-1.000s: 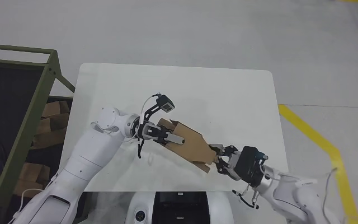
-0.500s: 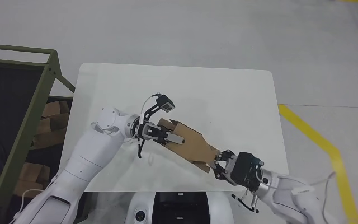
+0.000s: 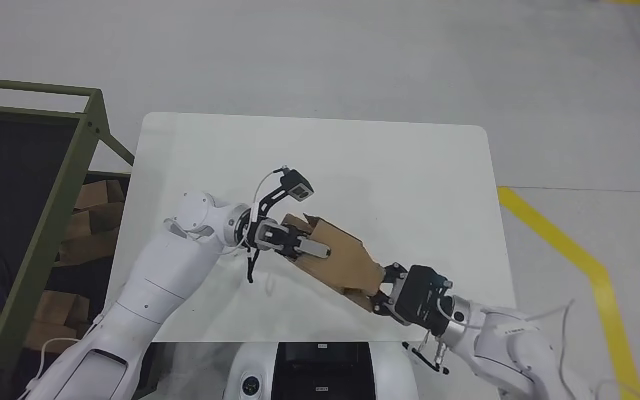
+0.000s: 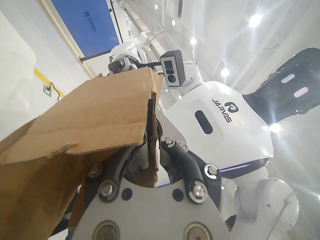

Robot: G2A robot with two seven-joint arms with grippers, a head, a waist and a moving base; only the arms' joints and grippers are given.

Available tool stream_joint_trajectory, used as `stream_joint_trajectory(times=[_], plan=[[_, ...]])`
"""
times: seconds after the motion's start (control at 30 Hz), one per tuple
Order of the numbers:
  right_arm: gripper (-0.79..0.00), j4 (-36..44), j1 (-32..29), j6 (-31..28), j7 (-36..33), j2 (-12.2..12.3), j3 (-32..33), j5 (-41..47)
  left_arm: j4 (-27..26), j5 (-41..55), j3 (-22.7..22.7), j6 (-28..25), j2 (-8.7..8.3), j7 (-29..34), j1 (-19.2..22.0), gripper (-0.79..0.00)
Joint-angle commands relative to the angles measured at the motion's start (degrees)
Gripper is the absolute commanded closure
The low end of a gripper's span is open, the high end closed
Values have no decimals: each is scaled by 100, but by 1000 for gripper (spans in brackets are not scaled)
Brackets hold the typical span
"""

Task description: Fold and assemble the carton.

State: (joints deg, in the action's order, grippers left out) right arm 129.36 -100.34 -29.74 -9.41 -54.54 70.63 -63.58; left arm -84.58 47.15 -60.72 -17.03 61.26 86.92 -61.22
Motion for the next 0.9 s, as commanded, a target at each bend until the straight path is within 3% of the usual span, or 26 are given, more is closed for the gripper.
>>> stream_joint_trajectory(times=[0.0,0.87], plan=[[0,-16,57,27,-54,-12,-73,-14,-5,-14,6,3,5,-6,1,0],[0,-307,681,365,-342,-170,-682,123,7,-55,42,32,65,29,28,0]])
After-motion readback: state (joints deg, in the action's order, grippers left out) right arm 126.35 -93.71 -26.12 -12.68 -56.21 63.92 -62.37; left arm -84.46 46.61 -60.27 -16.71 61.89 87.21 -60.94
